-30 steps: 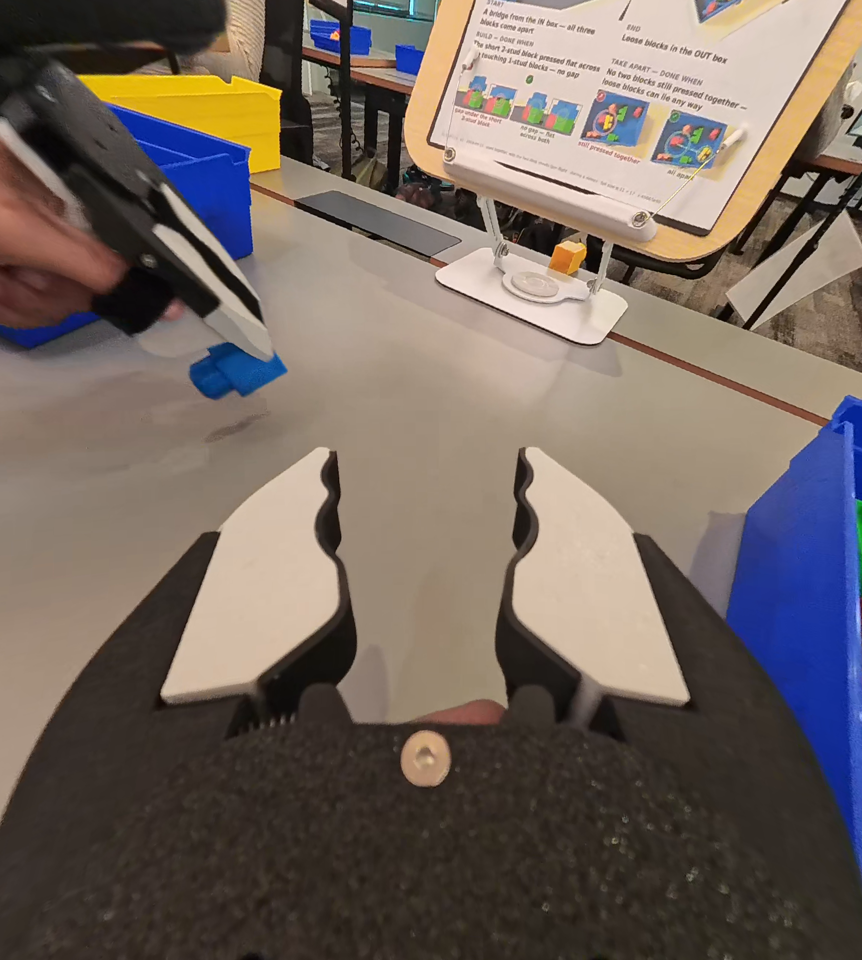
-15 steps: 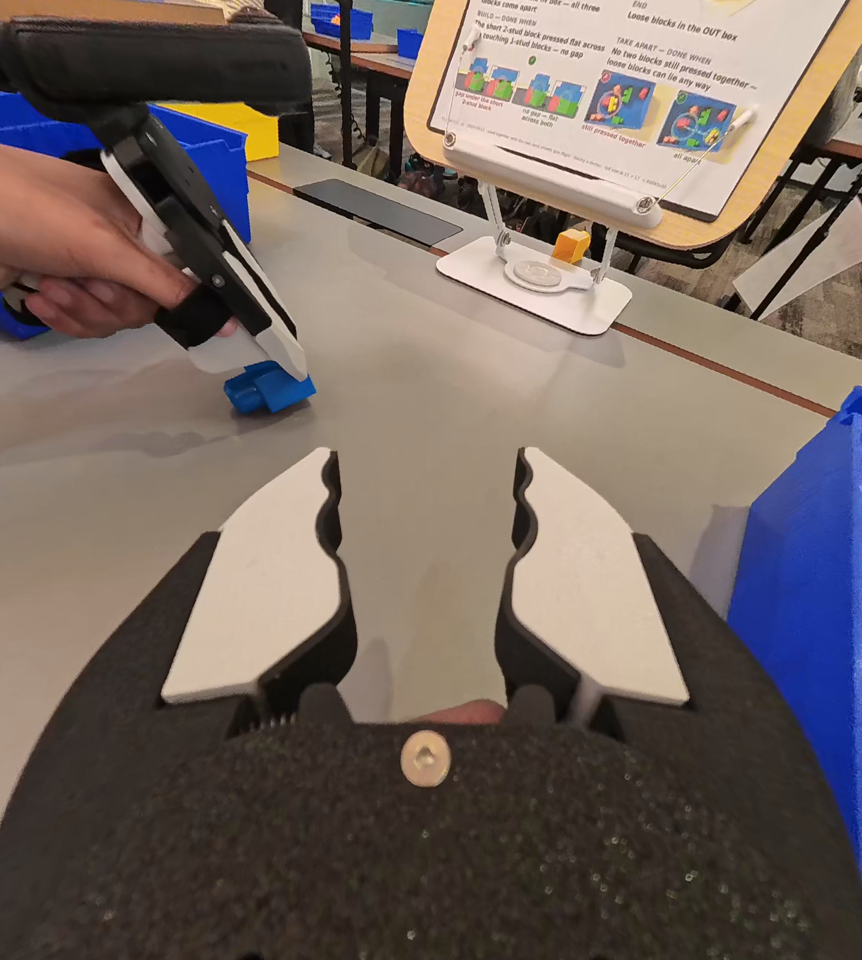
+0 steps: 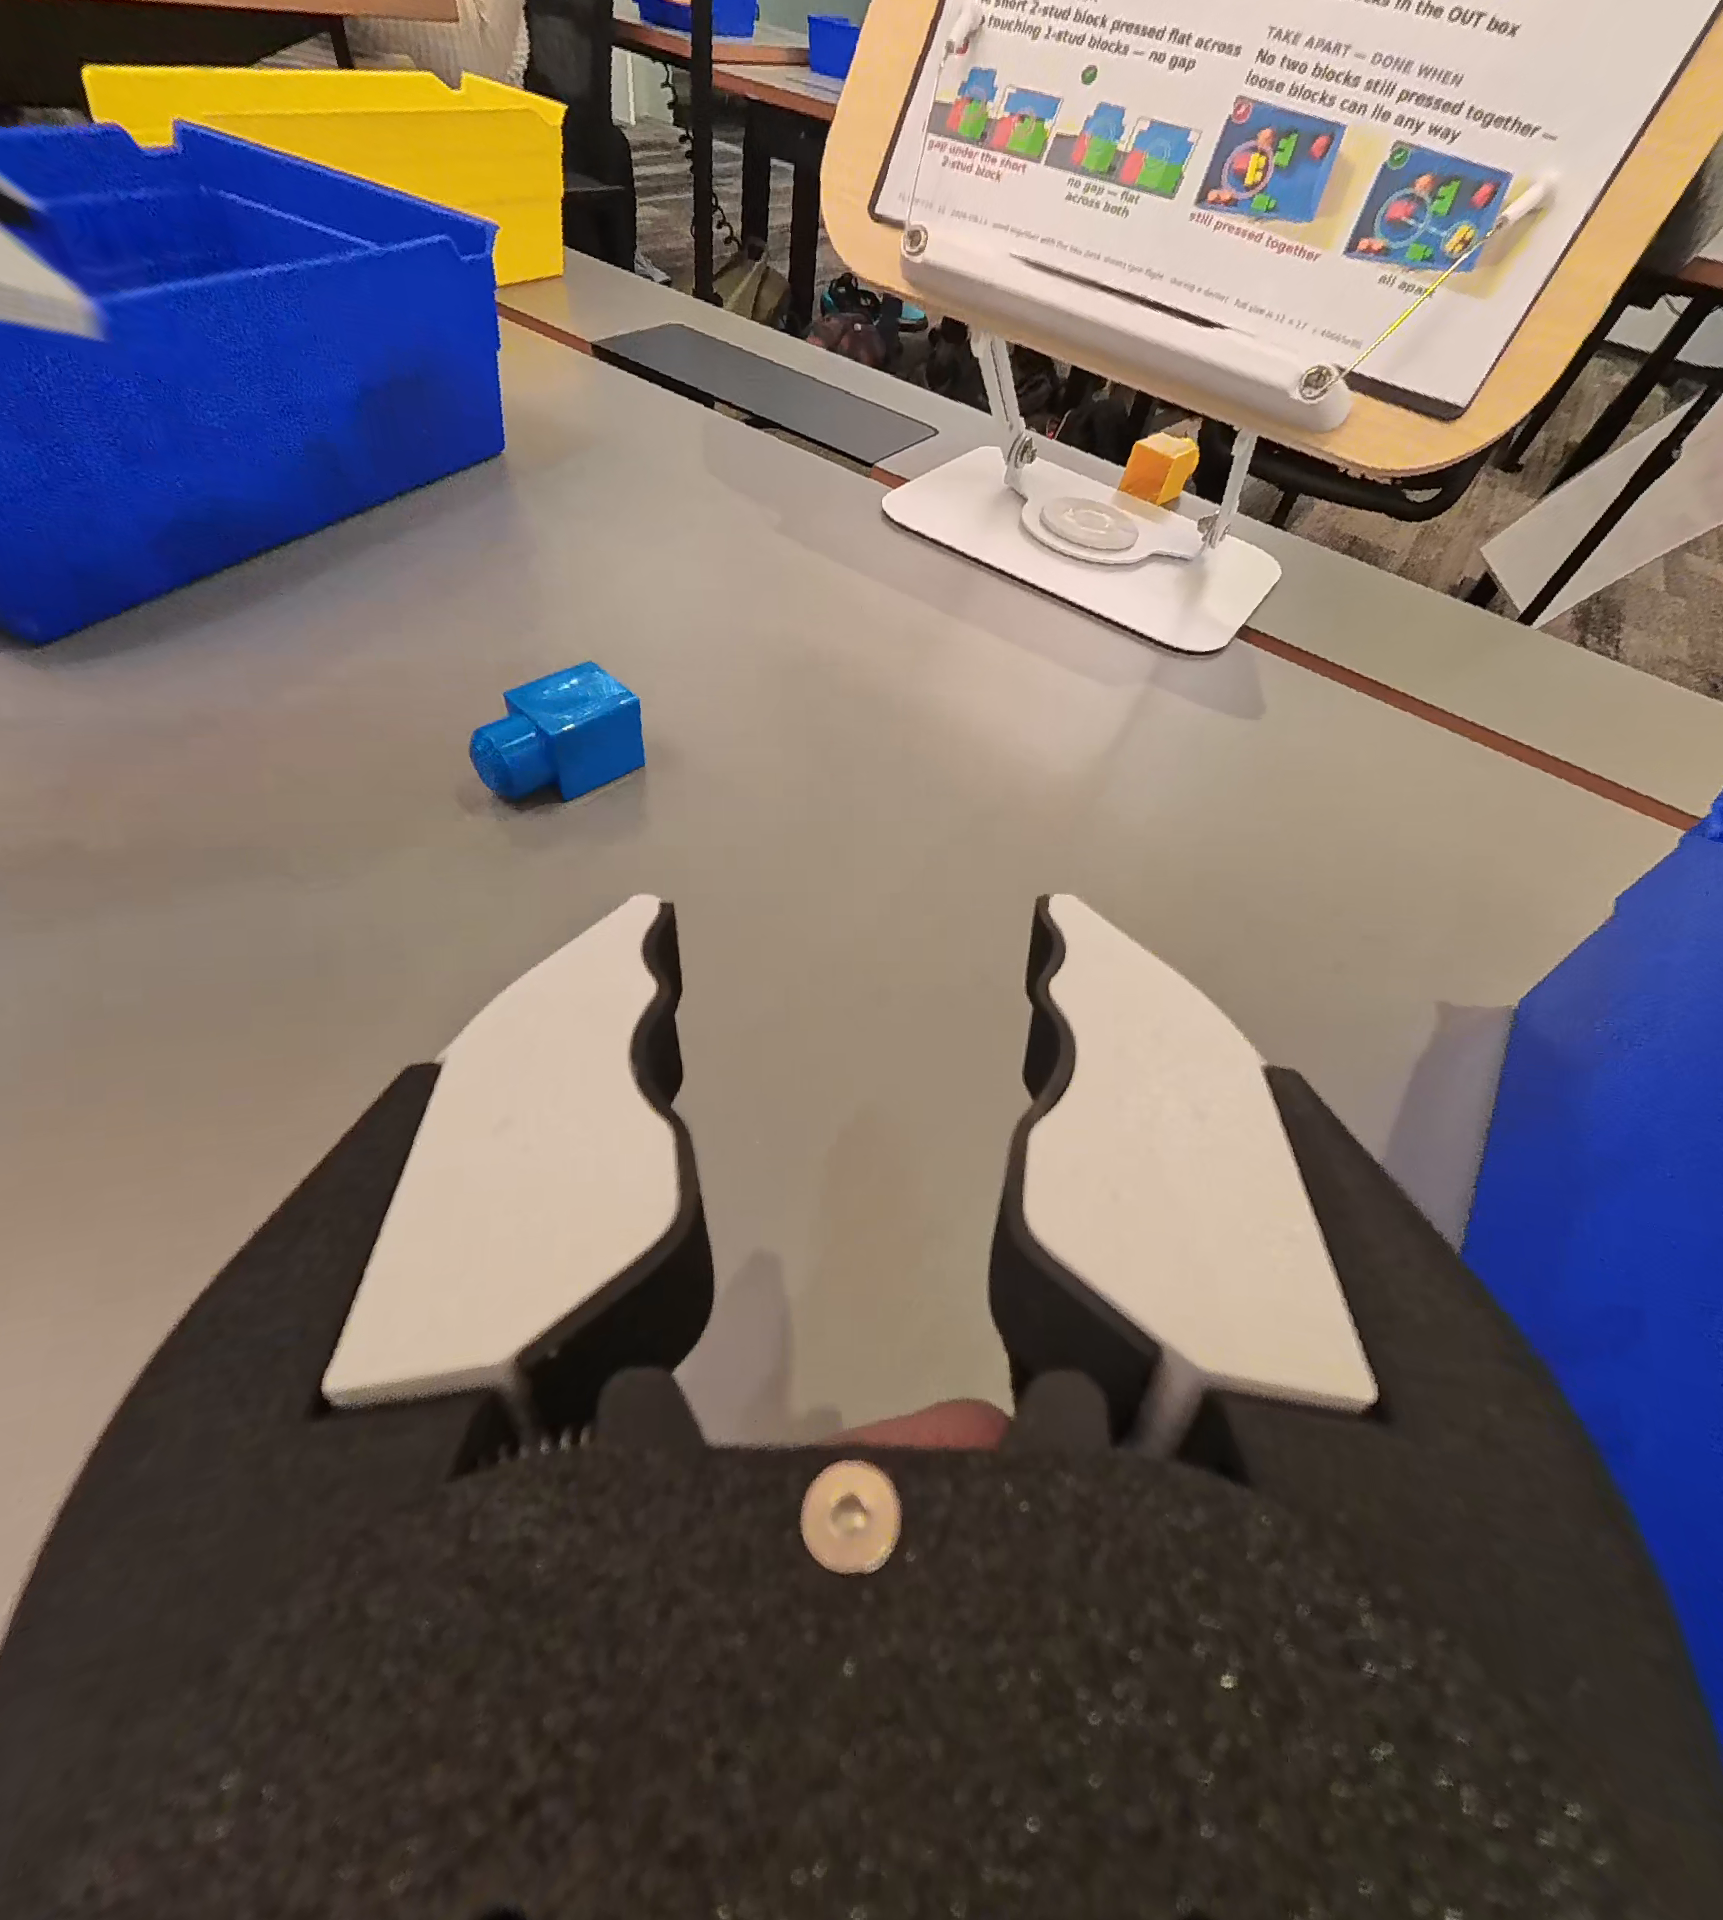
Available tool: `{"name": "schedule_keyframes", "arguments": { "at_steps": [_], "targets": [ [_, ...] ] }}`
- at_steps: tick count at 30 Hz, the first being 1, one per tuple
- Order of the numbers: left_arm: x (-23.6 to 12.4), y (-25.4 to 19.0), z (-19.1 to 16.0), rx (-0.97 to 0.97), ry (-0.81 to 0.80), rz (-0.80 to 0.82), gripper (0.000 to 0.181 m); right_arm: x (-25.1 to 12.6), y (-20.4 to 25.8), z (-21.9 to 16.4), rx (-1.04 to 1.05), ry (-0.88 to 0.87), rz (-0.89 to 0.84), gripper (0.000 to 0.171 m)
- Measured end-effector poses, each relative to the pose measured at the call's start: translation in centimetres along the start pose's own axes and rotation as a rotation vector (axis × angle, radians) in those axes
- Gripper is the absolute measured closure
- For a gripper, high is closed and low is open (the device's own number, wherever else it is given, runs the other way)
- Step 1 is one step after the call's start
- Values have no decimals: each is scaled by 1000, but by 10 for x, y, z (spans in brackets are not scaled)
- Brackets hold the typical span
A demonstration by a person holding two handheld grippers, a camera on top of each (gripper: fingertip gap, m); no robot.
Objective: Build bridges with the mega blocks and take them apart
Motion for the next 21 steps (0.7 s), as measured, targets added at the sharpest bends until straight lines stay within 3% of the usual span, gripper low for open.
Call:
{"name": "schedule_keyframes", "arguments": {
  "at_steps": [5,11,16,21],
  "targets": [
    [-63,14,-53,-93,-146,200,109,5,8,-6,-13,20,19,107],
    [-88,17,-95,-93,-128,367,106,7,17,-6,-32,27,31,107],
    [-99,29,-98,-126,-123,419,110,7,18,-6,-48,32,27,107],
    [-97,72,-67,-60,-61,434,111,10,19,-7,-51,39,41,107]
  ]
}}
Point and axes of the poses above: each gripper's, where its closed fingertips meet, x out along the fingers, z out of its top, y = z × x across the jaws, the point moved 9 cm from there along -x, back along the fingers, and after that the axes turned 5 degrees about -z, right-handed, at the moved point
